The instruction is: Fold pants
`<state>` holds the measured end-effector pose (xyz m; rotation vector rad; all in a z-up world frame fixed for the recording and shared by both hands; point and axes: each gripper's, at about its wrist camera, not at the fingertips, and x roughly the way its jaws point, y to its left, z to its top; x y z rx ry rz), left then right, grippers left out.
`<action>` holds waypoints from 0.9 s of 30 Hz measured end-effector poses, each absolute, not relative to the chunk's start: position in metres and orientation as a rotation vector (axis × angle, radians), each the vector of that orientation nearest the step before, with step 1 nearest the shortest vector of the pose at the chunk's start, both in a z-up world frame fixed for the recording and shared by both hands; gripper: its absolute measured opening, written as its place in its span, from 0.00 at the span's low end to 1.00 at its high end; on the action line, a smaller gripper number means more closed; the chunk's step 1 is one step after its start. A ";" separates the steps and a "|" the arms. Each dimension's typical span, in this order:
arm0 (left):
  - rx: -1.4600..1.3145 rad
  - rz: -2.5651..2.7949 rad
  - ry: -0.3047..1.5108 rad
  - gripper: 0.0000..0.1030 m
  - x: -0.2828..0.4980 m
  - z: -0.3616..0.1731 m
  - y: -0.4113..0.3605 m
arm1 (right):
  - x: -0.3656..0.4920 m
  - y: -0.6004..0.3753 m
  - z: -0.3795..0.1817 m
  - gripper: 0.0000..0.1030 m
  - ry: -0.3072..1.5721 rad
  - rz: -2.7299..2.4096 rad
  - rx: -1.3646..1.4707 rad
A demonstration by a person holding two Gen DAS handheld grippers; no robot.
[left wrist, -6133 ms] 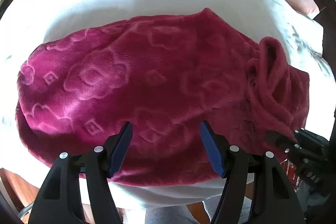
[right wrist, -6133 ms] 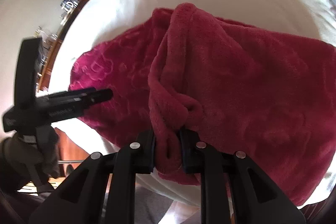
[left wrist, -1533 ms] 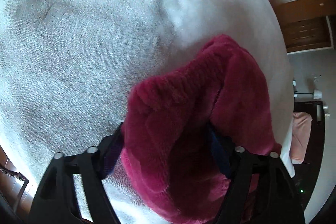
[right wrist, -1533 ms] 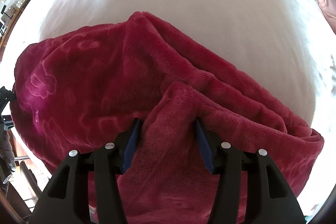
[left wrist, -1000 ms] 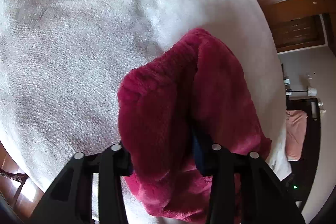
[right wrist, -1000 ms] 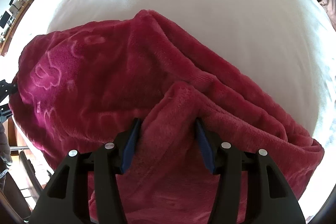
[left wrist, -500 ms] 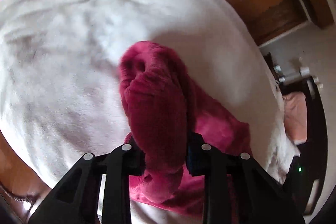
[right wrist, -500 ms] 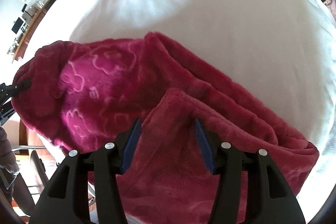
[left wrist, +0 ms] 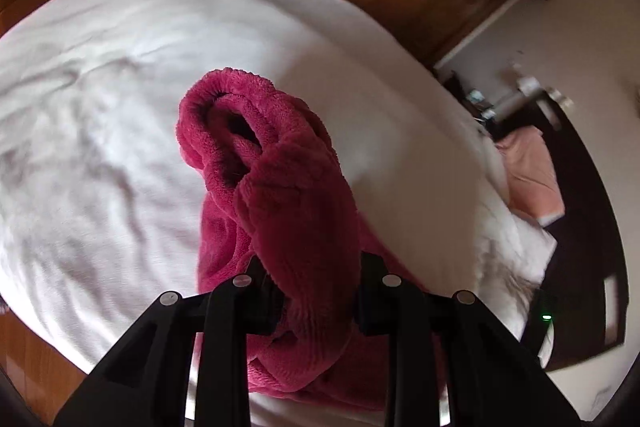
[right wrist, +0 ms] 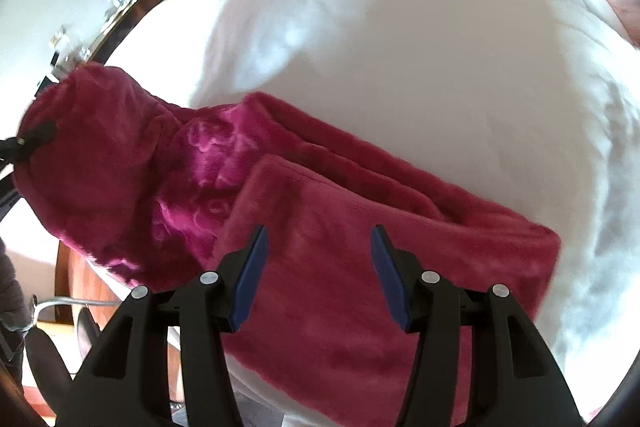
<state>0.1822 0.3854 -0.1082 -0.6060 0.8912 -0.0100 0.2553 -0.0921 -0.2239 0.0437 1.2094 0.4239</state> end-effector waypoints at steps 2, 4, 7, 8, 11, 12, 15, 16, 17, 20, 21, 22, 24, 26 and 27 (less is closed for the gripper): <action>-0.567 -0.069 0.874 0.25 0.185 -0.091 0.356 | 0.249 -0.115 -0.224 0.53 1.206 0.400 0.079; -0.523 -0.124 0.865 0.25 0.186 -0.079 0.328 | 0.243 -0.135 -0.223 0.53 1.205 0.376 0.110; -0.445 -0.213 0.865 0.25 0.181 -0.069 0.280 | 0.233 -0.167 -0.225 0.53 1.208 0.338 0.156; -0.420 -0.240 0.867 0.25 0.180 -0.066 0.263 | 0.229 -0.178 -0.225 0.53 1.208 0.325 0.169; -0.330 -0.335 0.882 0.25 0.177 -0.063 0.208 | 0.217 -0.209 -0.227 0.53 1.207 0.289 0.207; -0.290 -0.369 0.888 0.25 0.174 -0.063 0.186 | 0.213 -0.217 -0.228 0.53 1.206 0.280 0.217; -0.169 -0.460 0.913 0.25 0.167 -0.069 0.125 | 0.199 -0.252 -0.228 0.53 1.199 0.233 0.260; -0.146 -0.481 0.922 0.25 0.163 -0.074 0.112 | 0.196 -0.261 -0.228 0.53 1.196 0.220 0.271; -0.123 -0.502 0.934 0.25 0.159 -0.080 0.100 | 0.192 -0.272 -0.229 0.53 1.194 0.203 0.285; -0.052 -0.553 0.977 0.25 0.157 -0.103 0.058 | 0.179 -0.299 -0.230 0.53 1.185 0.154 0.325; -0.026 -0.560 0.989 0.25 0.152 -0.112 0.052 | 0.177 -0.305 -0.231 0.53 1.184 0.144 0.334; 0.005 -0.566 1.002 0.25 0.150 -0.122 0.042 | 0.172 -0.315 -0.231 0.53 1.181 0.128 0.347; 0.053 -0.575 1.022 0.25 0.149 -0.138 0.022 | 0.164 -0.329 -0.229 0.53 1.177 0.106 0.364; 0.080 -0.585 1.048 0.25 0.147 -0.154 0.011 | 0.157 -0.341 -0.229 0.53 1.173 0.092 0.376; 0.091 -0.588 1.057 0.25 0.144 -0.160 0.010 | 0.155 -0.345 -0.229 0.53 1.172 0.088 0.381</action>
